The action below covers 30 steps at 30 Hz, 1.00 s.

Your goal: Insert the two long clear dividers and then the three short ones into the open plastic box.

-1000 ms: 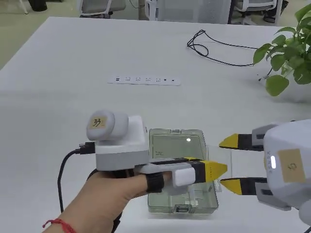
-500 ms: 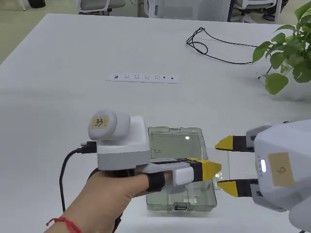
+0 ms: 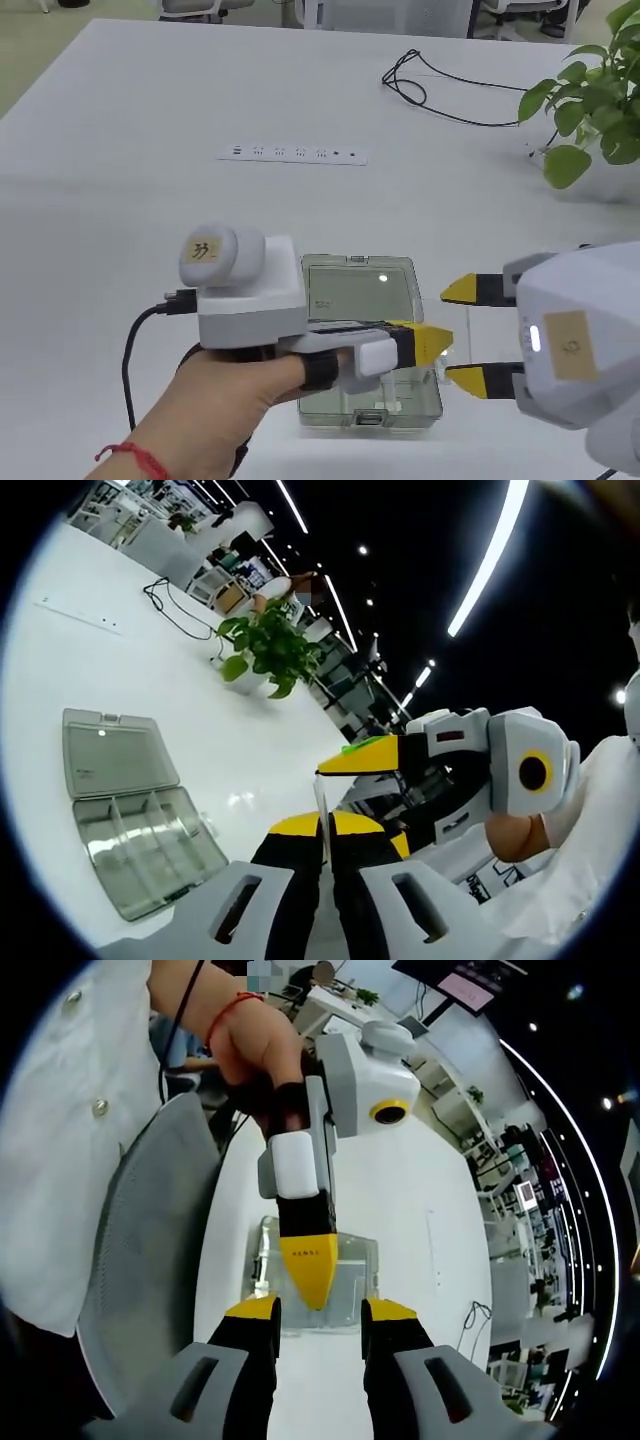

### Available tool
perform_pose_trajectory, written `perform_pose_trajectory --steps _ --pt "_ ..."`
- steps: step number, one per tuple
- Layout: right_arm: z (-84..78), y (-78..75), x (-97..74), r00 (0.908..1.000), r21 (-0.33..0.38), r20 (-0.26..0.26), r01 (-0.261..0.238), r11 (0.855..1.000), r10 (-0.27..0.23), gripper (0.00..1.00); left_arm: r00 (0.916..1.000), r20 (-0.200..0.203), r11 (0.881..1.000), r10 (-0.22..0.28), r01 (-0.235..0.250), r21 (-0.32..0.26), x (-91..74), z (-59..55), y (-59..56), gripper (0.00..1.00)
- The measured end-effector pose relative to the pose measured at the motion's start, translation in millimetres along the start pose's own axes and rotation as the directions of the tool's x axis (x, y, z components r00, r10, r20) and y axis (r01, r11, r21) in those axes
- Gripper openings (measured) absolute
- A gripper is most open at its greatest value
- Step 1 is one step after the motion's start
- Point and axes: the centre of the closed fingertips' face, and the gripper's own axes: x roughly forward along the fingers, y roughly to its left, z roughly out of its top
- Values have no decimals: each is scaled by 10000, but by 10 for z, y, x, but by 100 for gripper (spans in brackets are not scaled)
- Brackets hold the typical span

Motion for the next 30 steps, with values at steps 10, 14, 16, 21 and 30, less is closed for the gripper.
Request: perform_pose_trajectory --steps 10,14,16,21,30 --pt "2 -24 18 10000 15 -7 70 10000 -70 33 9997 157 9997 160 -157 -201 2 18 31 0" --pt "27 -69 -29 9995 440 316 -2 9990 -12 34 9995 287 9999 155 -155 -8 -26 48 38 0" --pt "34 -102 -72 9975 949 696 -171 9953 105 34 9996 144 9957 229 -241 896 -56 46 70 0" --pt "75 -214 -241 9760 2180 2058 -1167 9690 712 32 9984 -560 9295 25 183 3684 -147 -36 7 0" --pt "264 -112 -341 8787 2228 3667 -4019 8881 3057 17 9901 -1376 7512 -294 1127 6504 -226 -160 -127 0"
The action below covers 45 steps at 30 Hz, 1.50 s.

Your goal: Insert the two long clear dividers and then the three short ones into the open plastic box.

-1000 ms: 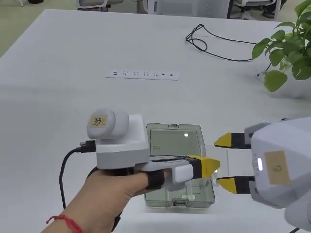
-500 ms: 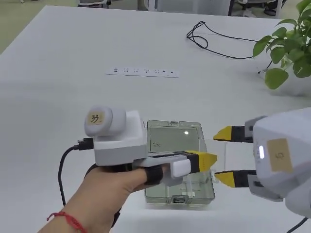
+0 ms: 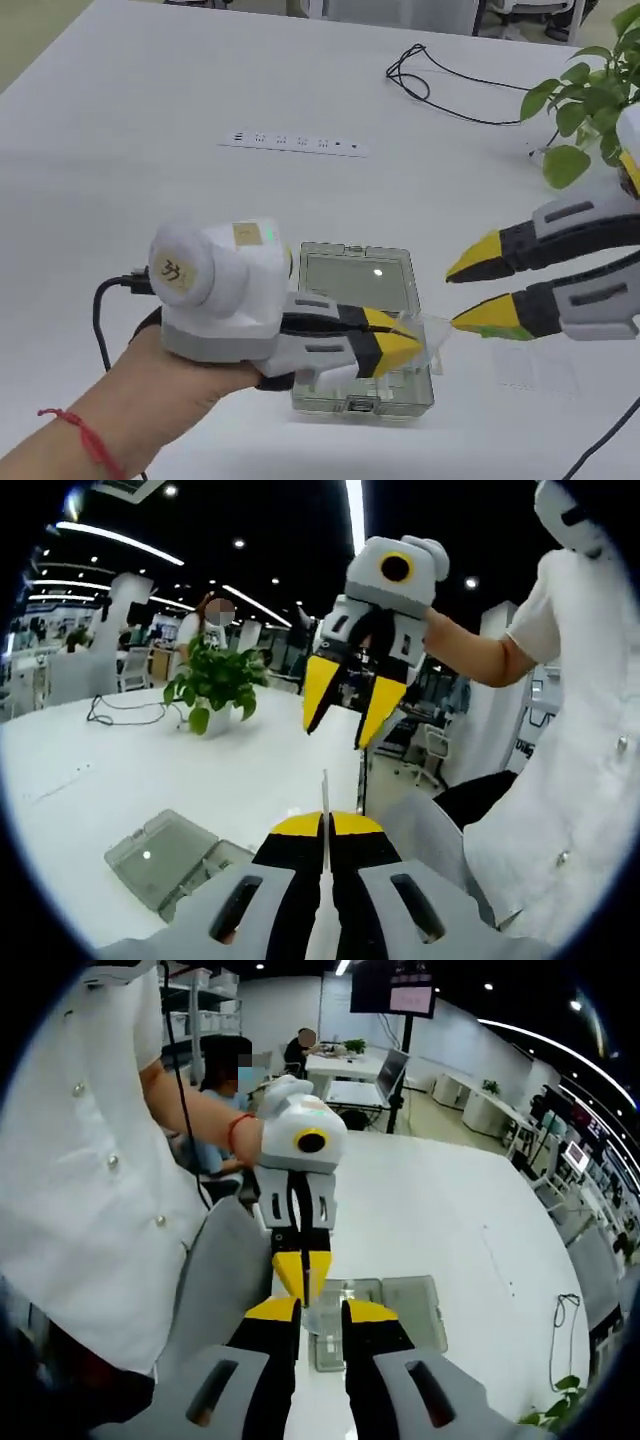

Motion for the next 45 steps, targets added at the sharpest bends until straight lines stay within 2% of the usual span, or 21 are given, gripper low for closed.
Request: perform_pose_trajectory --steps 1,3,4,5,9,15,22,30,45 --pt "1 11 25 9997 -64 -57 -219 9997 219 17 9999 -2 9998 -137 137 108 0 7 -43 0" --pt "-14 36 57 9984 -156 -281 -495 9987 490 15 9999 -9 9999 -161 161 4 -3 9 -57 0" --pt "-15 88 81 9955 -203 -360 -881 9959 873 14 9998 -45 9997 -210 211 134 -6 6 -78 0" --pt "-14 108 97 9940 -173 -379 -1036 9945 1029 13 9996 -51 9991 -286 287 301 -11 5 -95 0" --pt "-30 169 162 9879 -312 -677 -1417 9894 1393 12 9995 -113 9982 -300 305 510 -27 -16 -122 0" --pt "-84 247 225 9774 -474 -1052 -1889 9809 1832 8 9996 12 9981 -266 265 551 -46 2 -125 0" --pt "-107 249 257 9748 -489 -1051 -2029 9780 1969 5 9994 193 9981 -304 292 551 -43 36 -140 0" --pt "-118 236 259 9747 -502 -1024 -2045 9776 1987 3 9993 187 9976 -316 303 625 -39 28 -155 0" --pt "-43 324 308 9756 -543 -1031 -2002 9783 1939 2 9993 322 9990 -167 154 423 -70 11 -161 0"
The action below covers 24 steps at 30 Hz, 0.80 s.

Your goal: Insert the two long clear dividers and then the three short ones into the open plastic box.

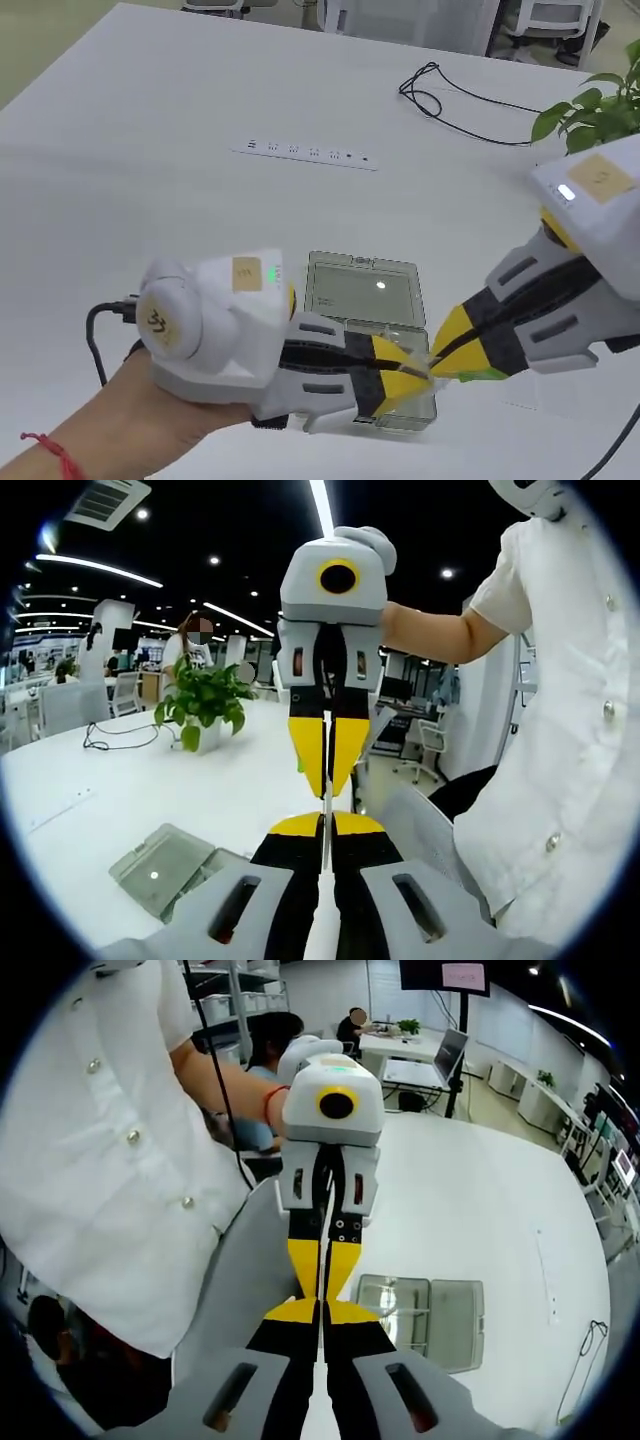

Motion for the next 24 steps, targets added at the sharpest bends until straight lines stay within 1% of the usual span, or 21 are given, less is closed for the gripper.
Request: perform_pose_trajectory --steps 5,10,15,18,21,24 --pt "6 -10 2 10000 37 29 47 10000 -47 2 9999 35 9998 115 -114 -189 -20 -24 12 0" --pt "12 -30 -12 9999 79 91 146 9999 -147 2 9994 -9 9989 337 -337 -332 -57 -66 43 5" --pt "10 -74 -31 9993 162 173 337 9993 -340 2 9972 -125 9964 738 -742 -401 -130 -139 101 11" --pt "15 -111 -46 9985 222 259 481 9986 -487 2 9943 -282 9936 1024 -1036 -441 -194 -215 141 14" --pt "5 -157 -55 9973 303 301 663 9973 -672 2 9906 -348 9897 1325 -1342 -508 -257 -269 186 19" --pt "-3 -220 -58 9954 452 398 856 9953 -874 2 9844 -576 9836 1661 -1695 -620 -330 -355 240 25"
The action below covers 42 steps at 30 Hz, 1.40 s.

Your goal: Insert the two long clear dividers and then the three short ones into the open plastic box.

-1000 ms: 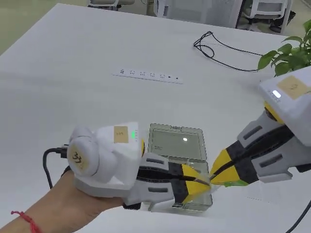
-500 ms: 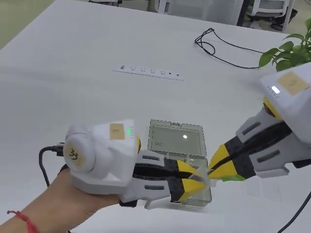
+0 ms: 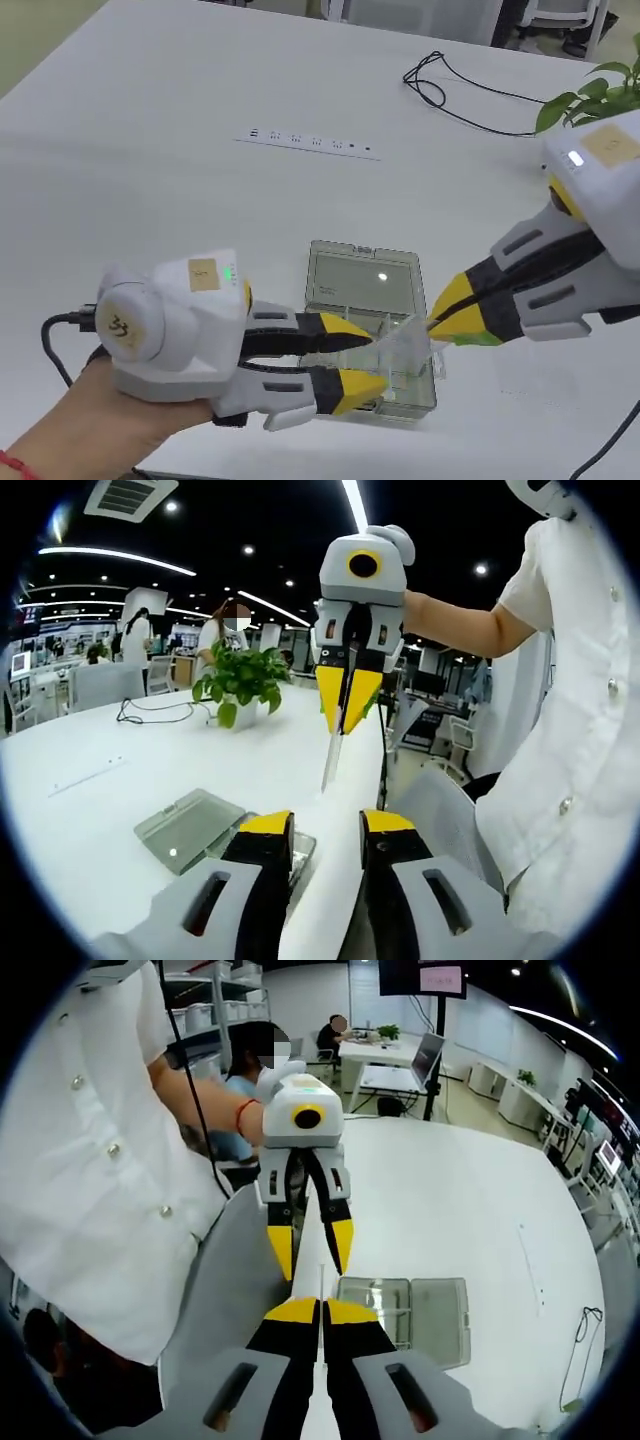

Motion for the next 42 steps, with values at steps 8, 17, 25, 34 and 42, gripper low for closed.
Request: perform_pose_trajectory --steps 8,17,25,34,42 --pt "-42 -198 64 9993 179 39 375 9991 -376 2 9960 -330 9966 827 -826 43 -161 -195 181 49" --pt "-101 -432 285 9986 501 57 513 9974 -517 2 9915 -662 9937 1121 -1115 121 -272 -384 319 73" --pt "-146 -623 527 9982 808 183 560 9952 -577 2 9883 -844 9919 1271 -1269 88 -314 -517 433 92" --pt "-305 -769 853 9982 1057 188 545 9929 -568 2 9866 -1049 9920 1252 -1264 -46 -326 -637 504 100" --pt "-461 -847 1055 9974 1396 274 616 9883 -660 2 9865 -1079 9917 1231 -1265 -250 -318 -696 544 100"
